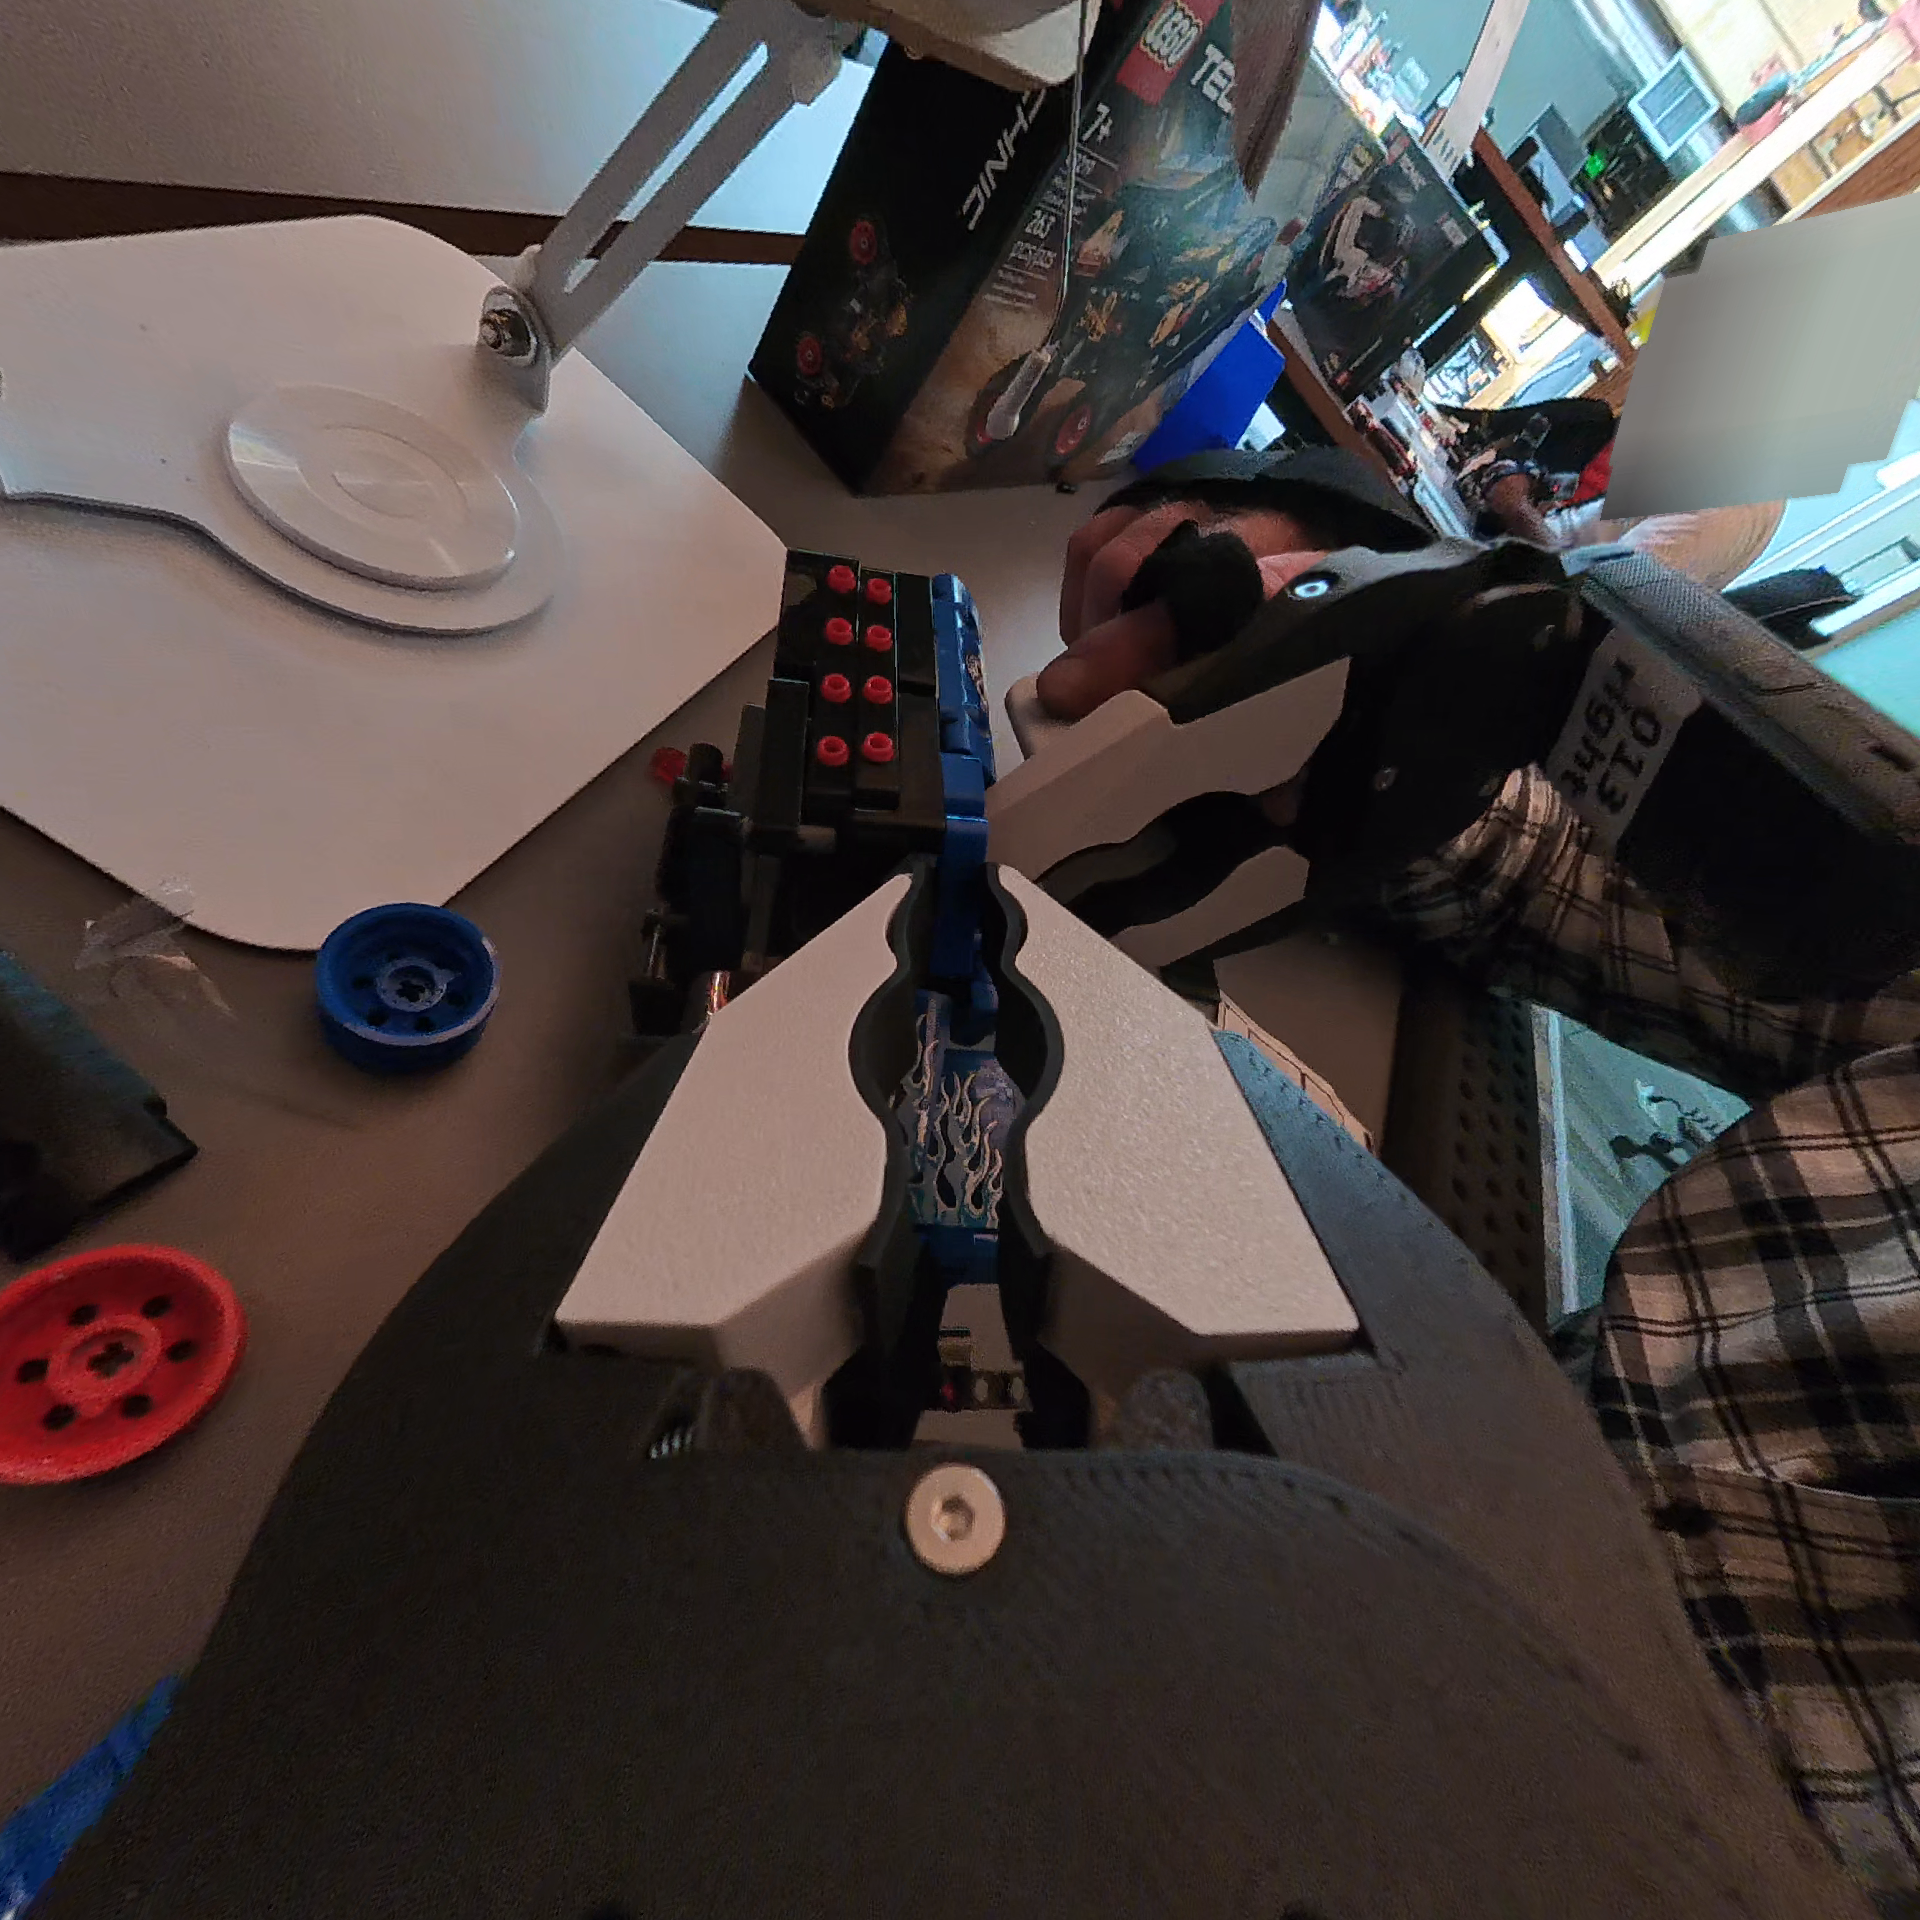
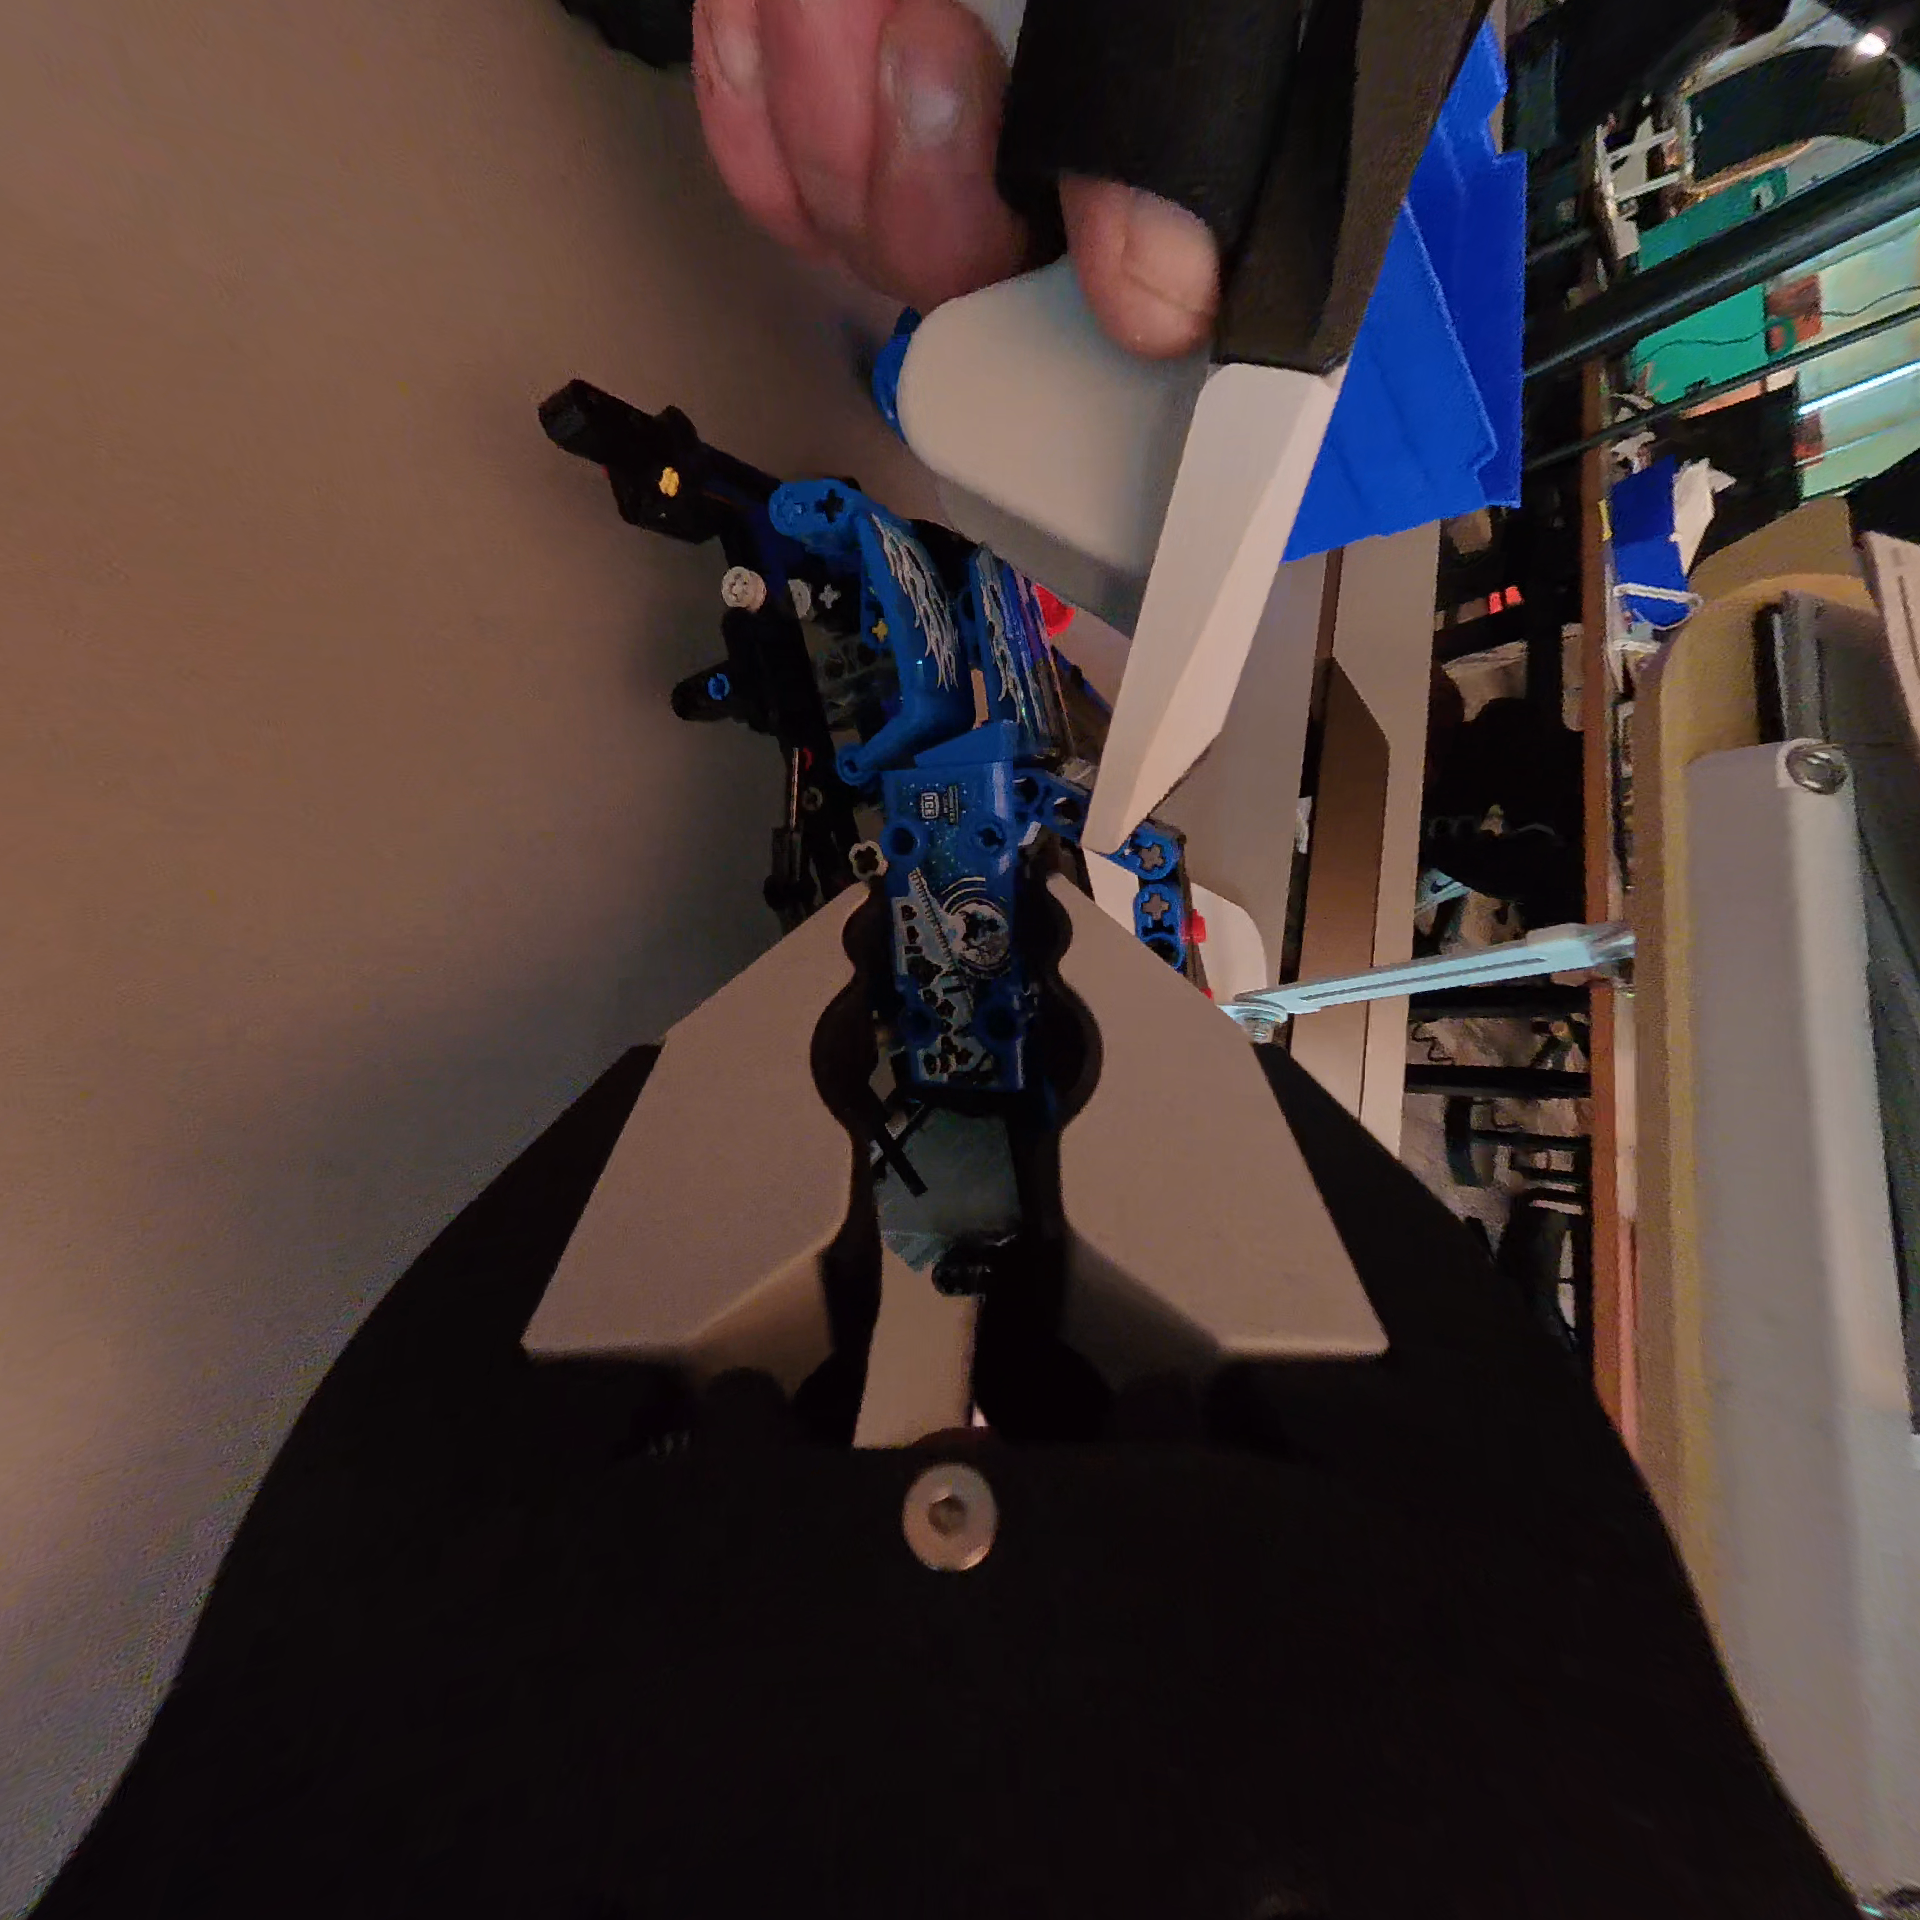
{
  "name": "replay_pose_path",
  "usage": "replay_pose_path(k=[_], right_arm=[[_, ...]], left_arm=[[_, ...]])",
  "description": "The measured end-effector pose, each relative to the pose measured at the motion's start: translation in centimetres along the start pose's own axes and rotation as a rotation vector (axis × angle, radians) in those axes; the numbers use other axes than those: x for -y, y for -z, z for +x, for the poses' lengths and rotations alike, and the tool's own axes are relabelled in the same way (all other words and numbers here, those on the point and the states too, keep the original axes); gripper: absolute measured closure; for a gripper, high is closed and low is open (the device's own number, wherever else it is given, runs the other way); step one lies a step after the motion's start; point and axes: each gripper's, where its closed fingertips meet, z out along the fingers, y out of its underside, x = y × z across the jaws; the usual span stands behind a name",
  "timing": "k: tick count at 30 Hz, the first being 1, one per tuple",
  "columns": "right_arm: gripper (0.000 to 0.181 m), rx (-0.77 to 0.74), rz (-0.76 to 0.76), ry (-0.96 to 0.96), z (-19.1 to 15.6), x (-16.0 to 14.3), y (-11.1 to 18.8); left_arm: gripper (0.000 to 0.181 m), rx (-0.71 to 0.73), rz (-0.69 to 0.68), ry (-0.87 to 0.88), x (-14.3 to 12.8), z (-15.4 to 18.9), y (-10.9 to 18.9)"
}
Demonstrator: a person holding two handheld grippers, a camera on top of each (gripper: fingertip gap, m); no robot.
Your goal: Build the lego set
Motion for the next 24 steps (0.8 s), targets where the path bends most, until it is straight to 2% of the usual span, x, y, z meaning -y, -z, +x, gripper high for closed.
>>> replay_pose_path(k=[5,14,19,24], right_arm=[[0.158,0.002,0.056,-0.042,-0.11,0.64,0.05],[0.159,0.023,0.066,-0.098,-0.17,0.91,0.17],[0.159,-0.053,-0.034,0.022,-0.31,0.91,-0.19],[0.160,-0.048,-0.011,-0.015,-0.33,1.01,-0.25]], left_arm=[[0.175,0.065,0.001,-0.176,-0.07,-0.06,0.36],[0.173,0.166,-0.014,-0.437,-0.13,-0.16,0.39],[0.173,0.189,-0.013,-0.479,-0.42,-0.33,0.50],[0.173,0.204,0.003,-0.500,-0.48,-0.41,0.61]])
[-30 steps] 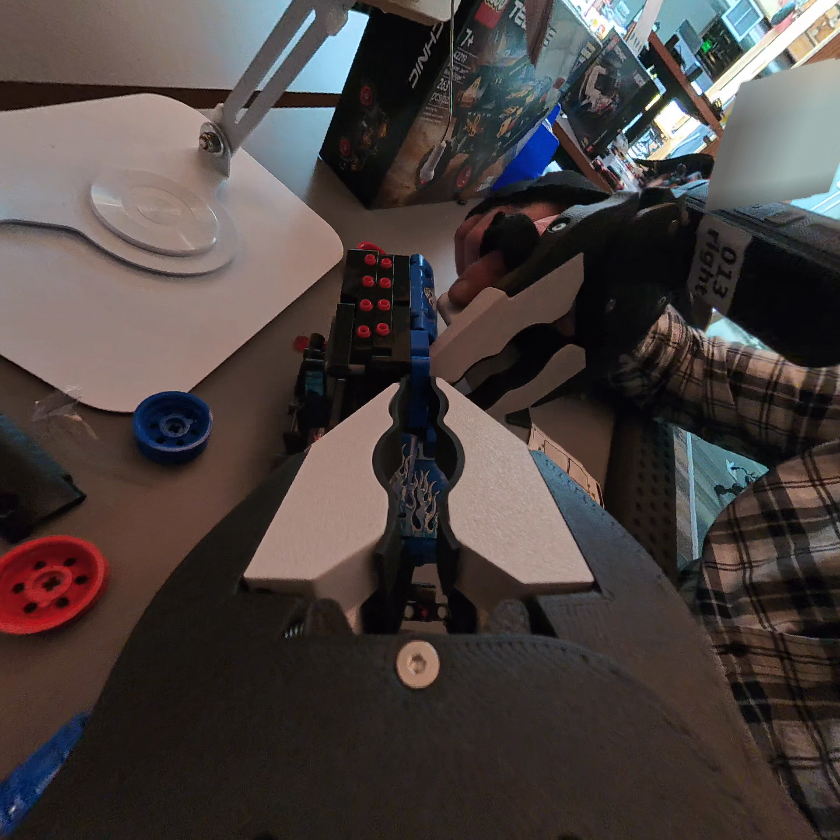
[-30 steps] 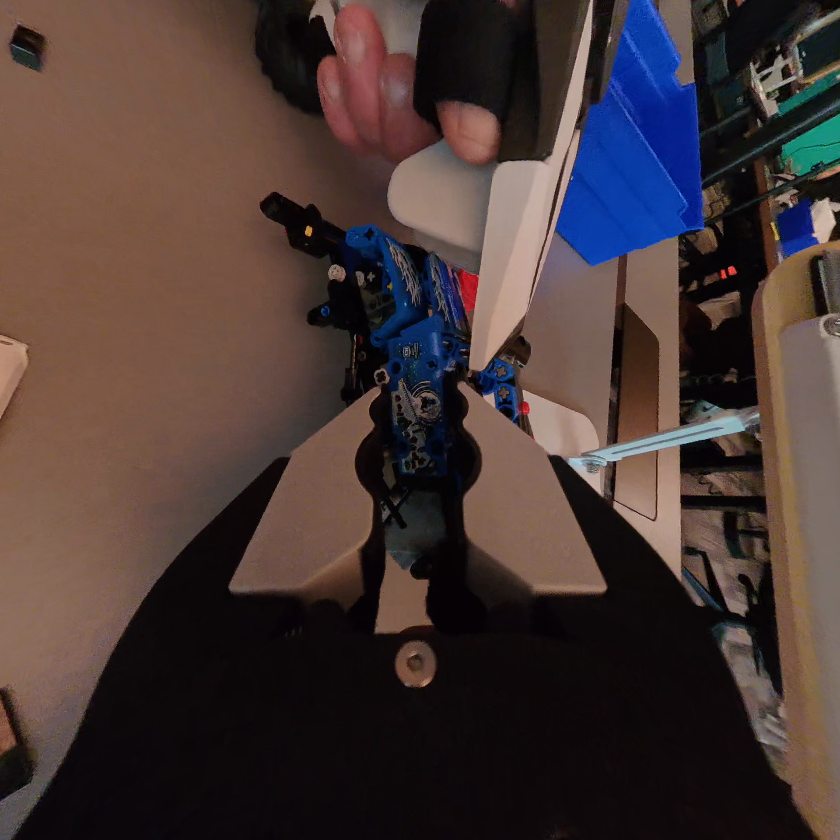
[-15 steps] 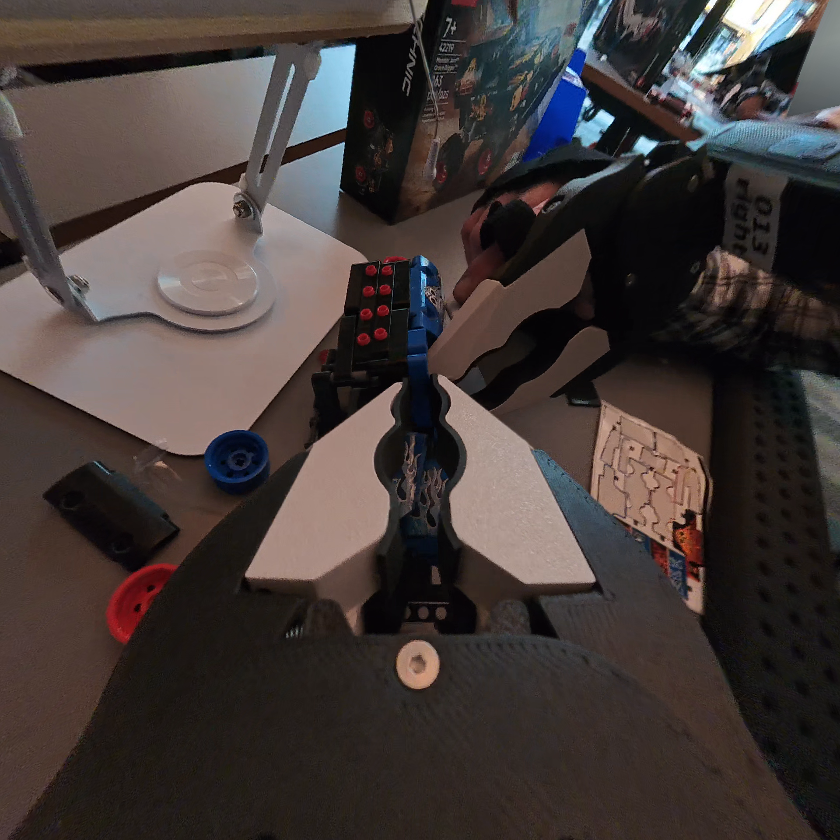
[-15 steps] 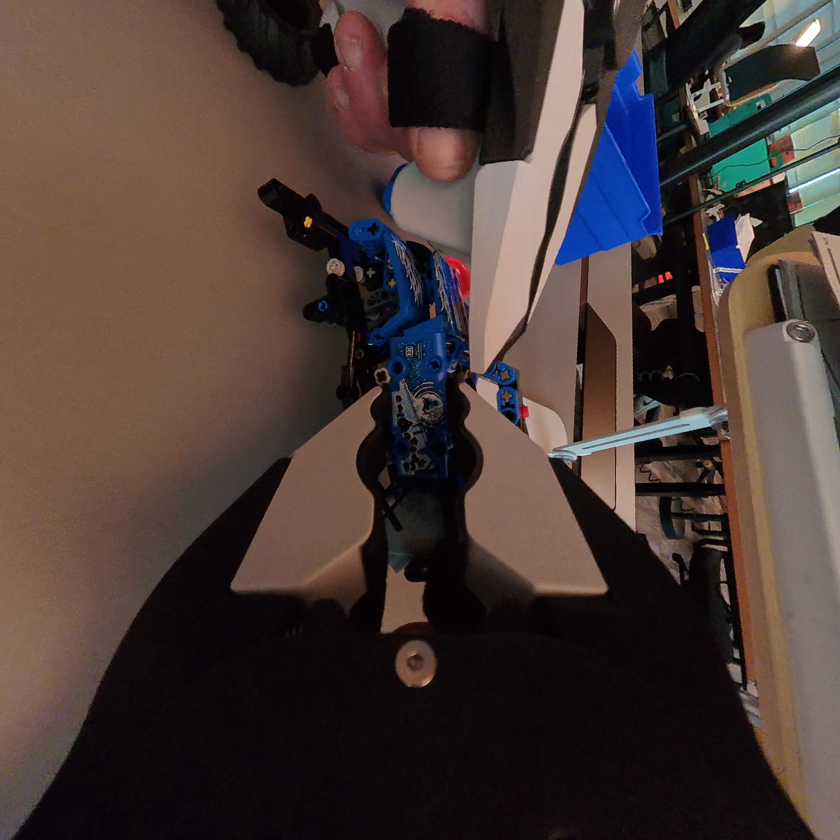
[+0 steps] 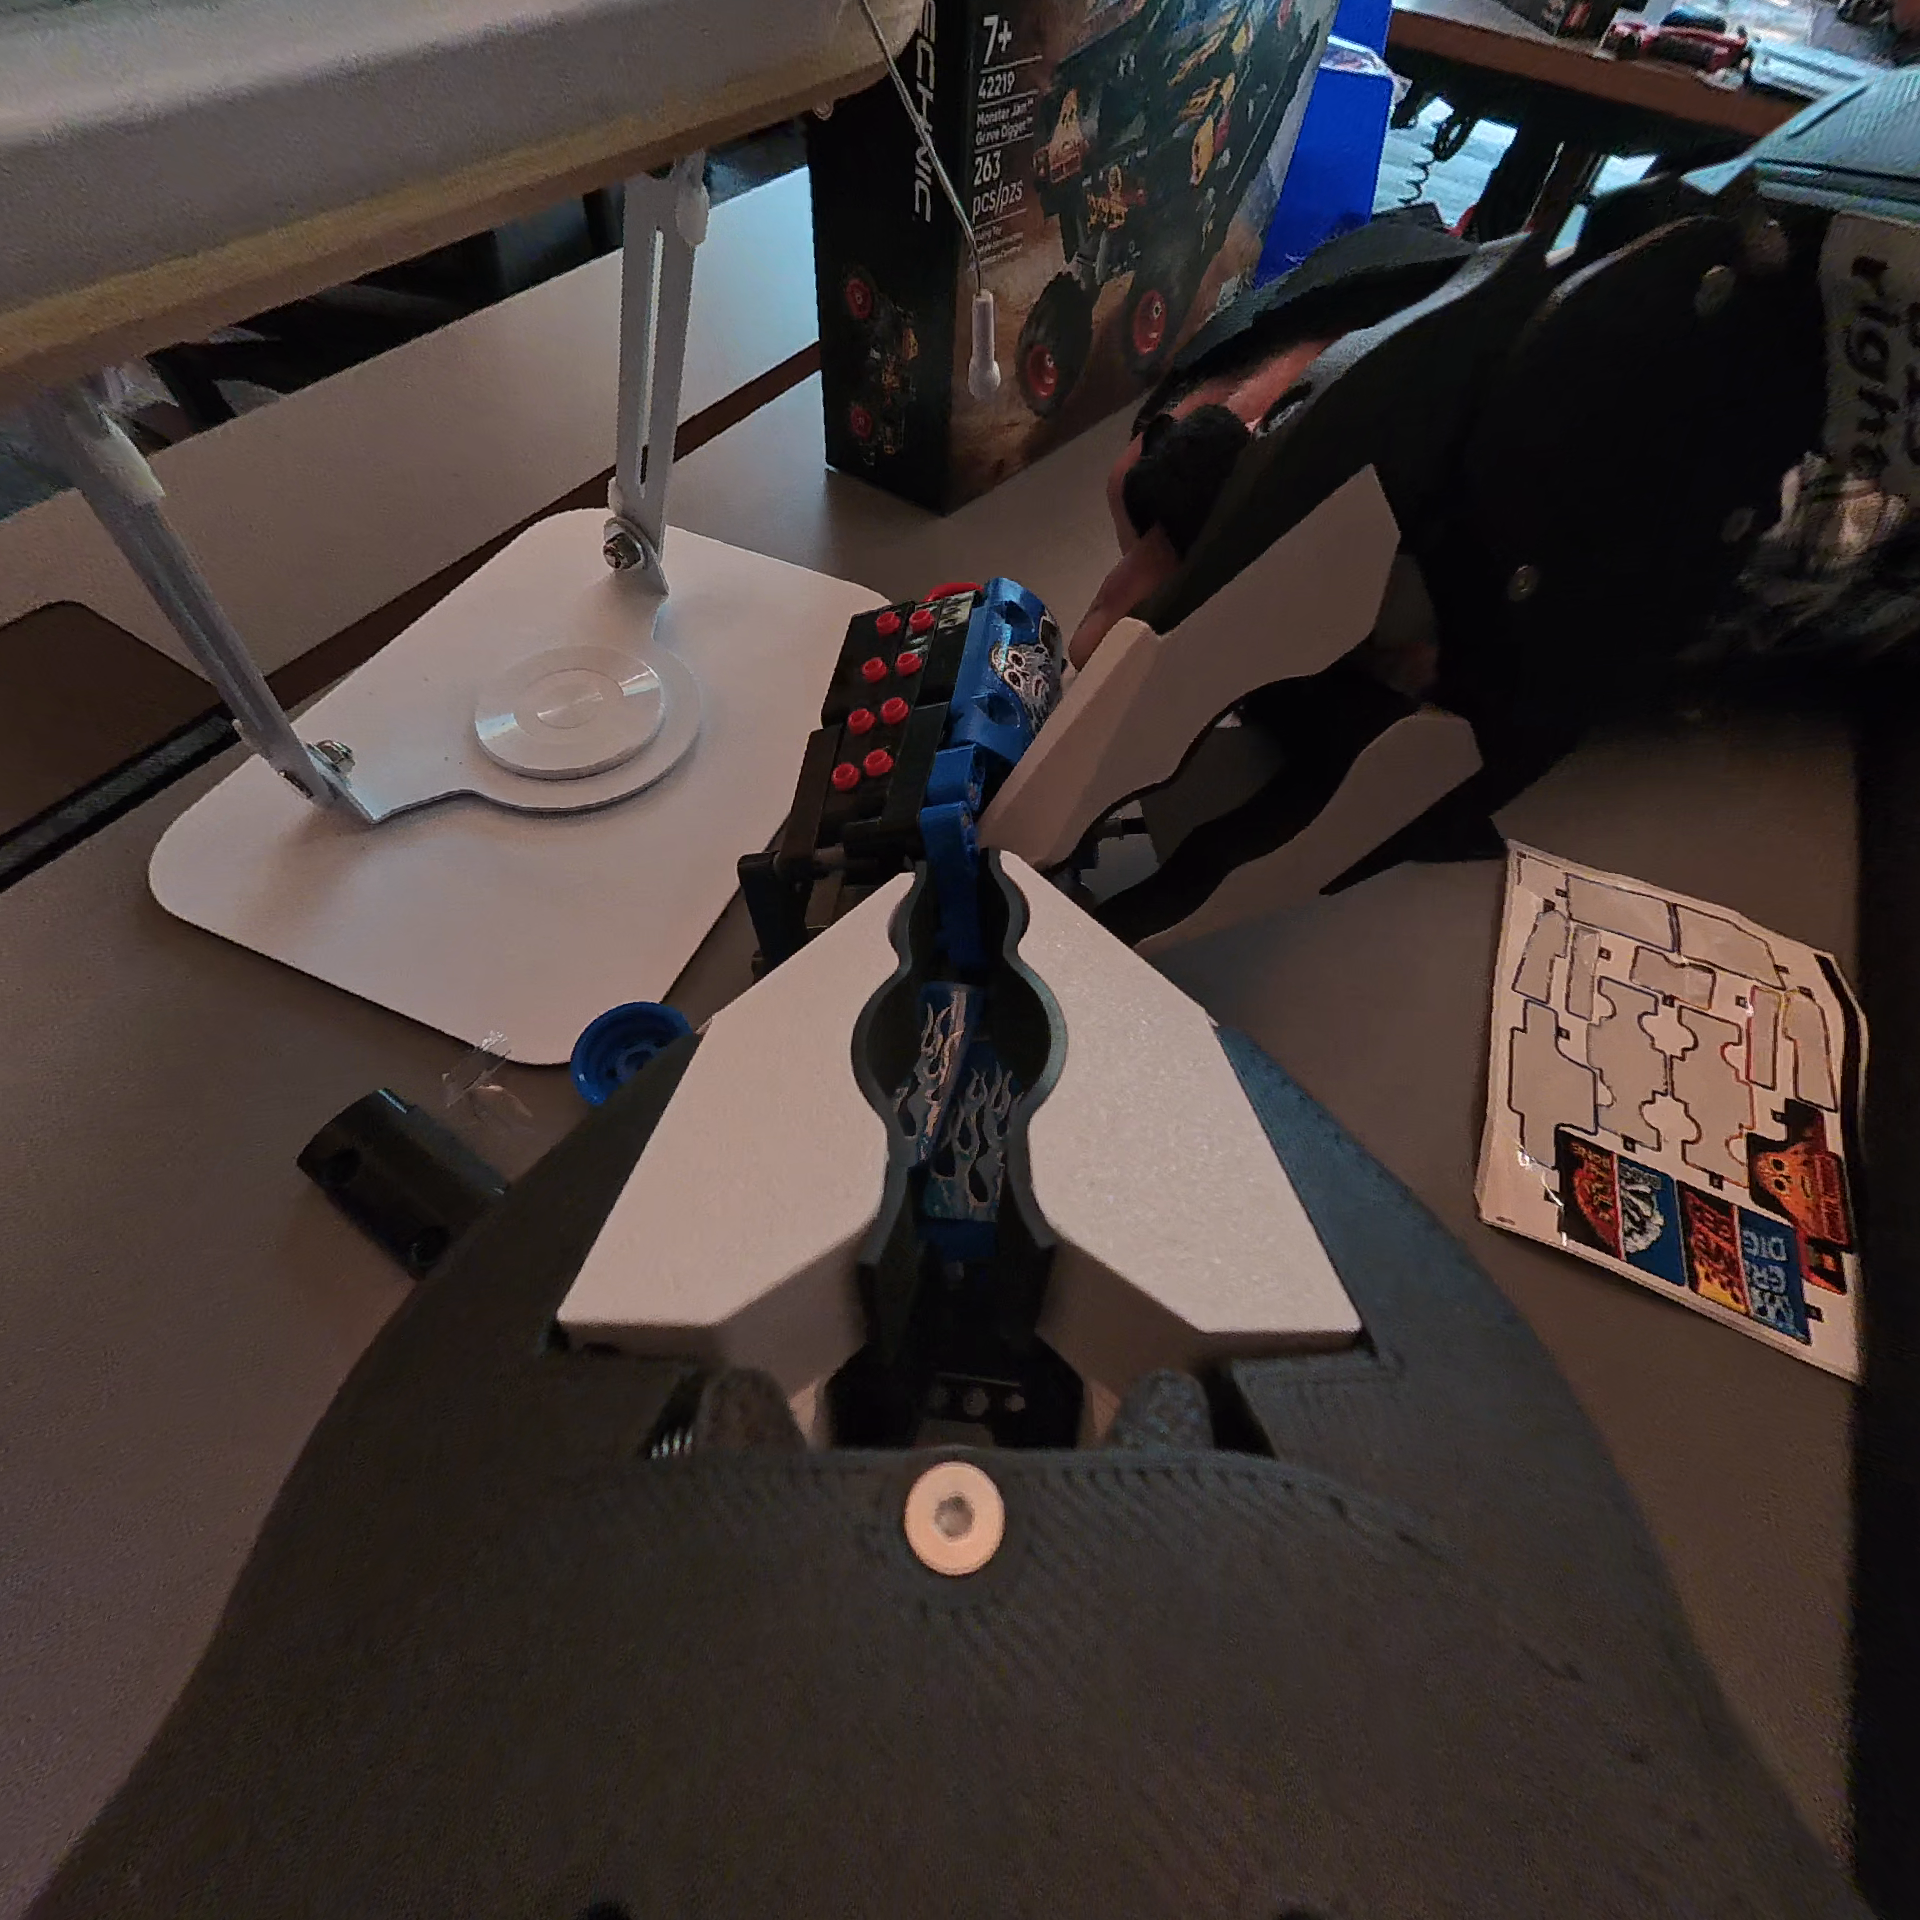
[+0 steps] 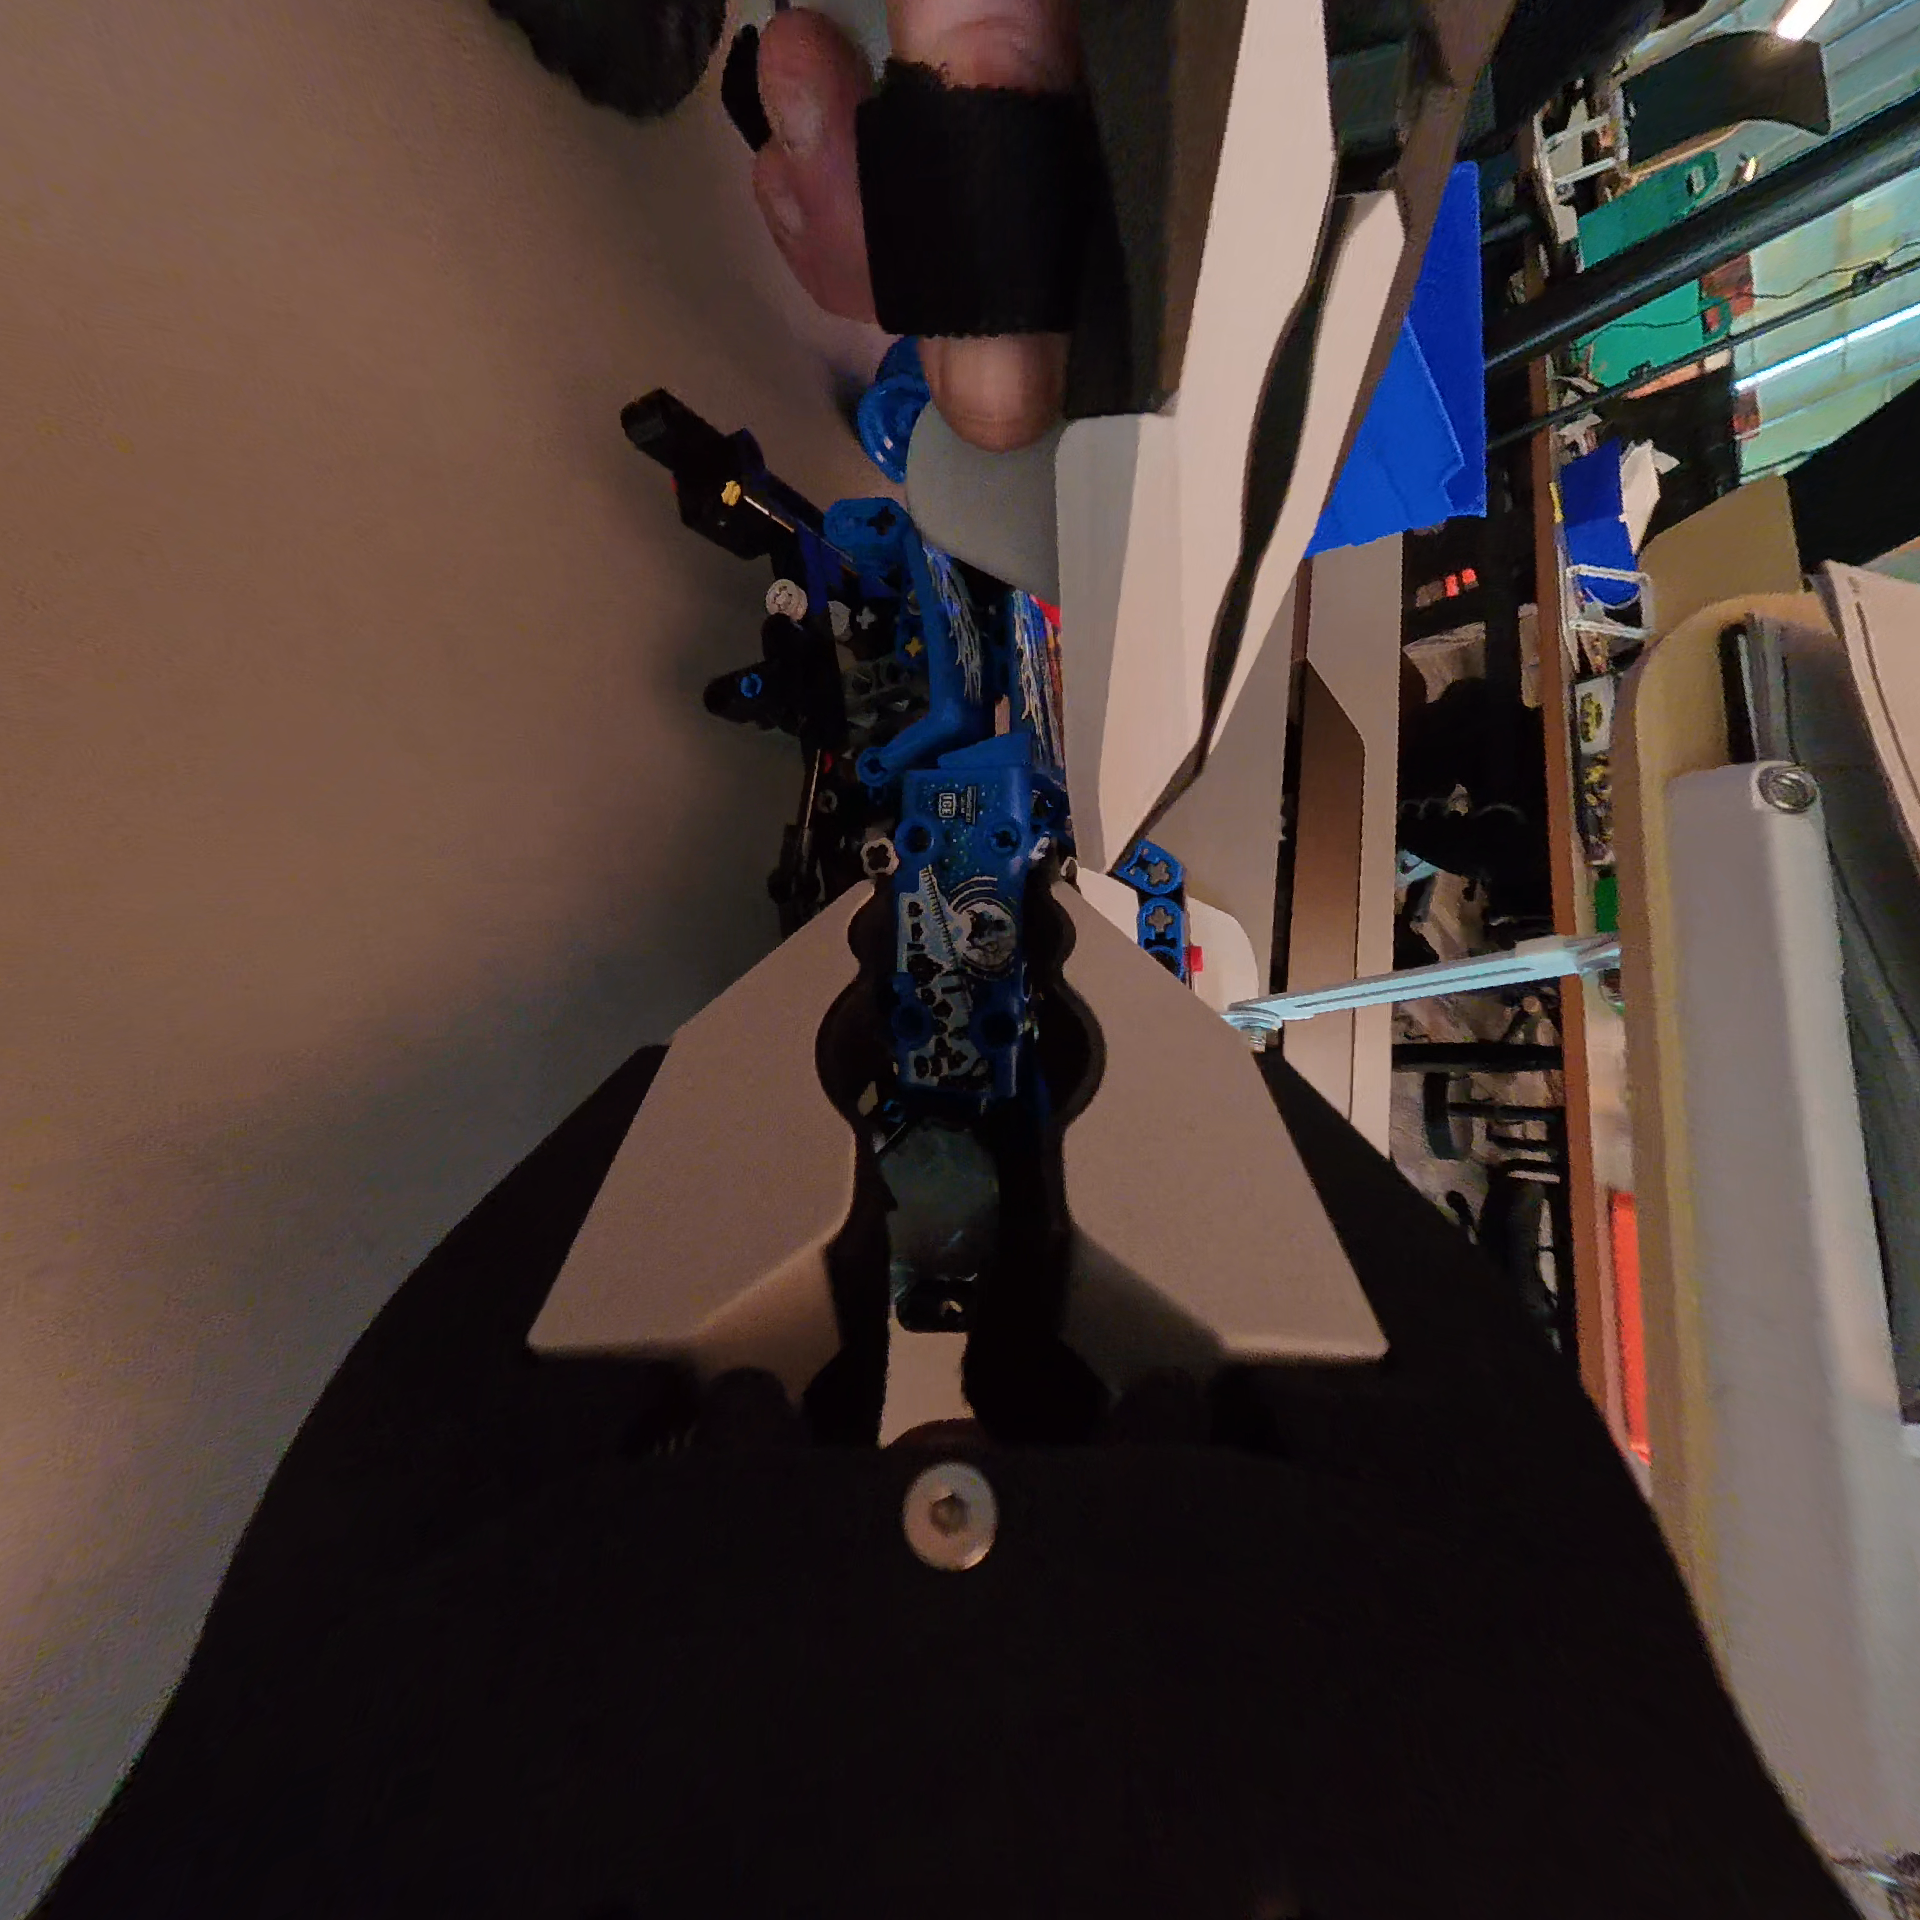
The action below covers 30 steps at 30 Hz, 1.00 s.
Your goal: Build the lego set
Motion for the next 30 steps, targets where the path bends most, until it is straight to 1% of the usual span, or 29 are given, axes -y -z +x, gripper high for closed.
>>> replay_pose_path(k=[4,6,8,10,12,13,15,20,24,28,30], right_arm=[[0.159,0.075,0.091,-0.099,0.2,0.1,0.7],[0.159,0.112,0.111,-0.120,0.2,0.3,1.1],[0.159,0.174,0.138,-0.185,0.3,0.4,1.5],[0.159,0.203,0.142,-0.221,0.5,0.4,1.8],[0.159,0.234,0.128,-0.258,0.5,0.3,1.9],[0.159,0.236,0.124,-0.260,0.5,0.3,1.9],[0.158,0.231,0.108,-0.265,0.5,0.2,1.7],[0.158,0.095,-0.040,-0.049,0.9,-0.8,1.3],[0.158,0.035,-0.061,0.028,1.3,-0.9,1.3],[0.159,-0.068,-0.111,0.176,1.6,-0.8,1.2],[0.159,-0.073,-0.104,0.183,1.4,-0.8,1.1]], left_arm=[[0.173,-0.015,0.014,0.000,0.4,0.1,-0.1],[0.174,-0.071,0.026,0.064,0.7,0.3,-0.1],[0.173,-0.078,0.022,0.075,1.0,0.4,-0.1],[0.173,-0.091,0.021,0.094,1.4,0.5,-0.2],[0.173,-0.133,0.046,0.170,1.4,0.5,-0.4],[0.173,-0.157,0.060,0.206,1.4,0.5,-0.4],[0.174,-0.159,0.063,0.237,1.3,0.3,-0.4],[0.174,-0.178,0.080,0.320,1.1,-0.2,-0.9],[0.174,-0.171,0.088,0.327,1.1,-0.5,-0.8],[0.174,-0.154,0.097,0.323,1.2,-0.8,-0.8],[0.174,-0.135,0.095,0.296,1.0,-0.8,-0.7]])
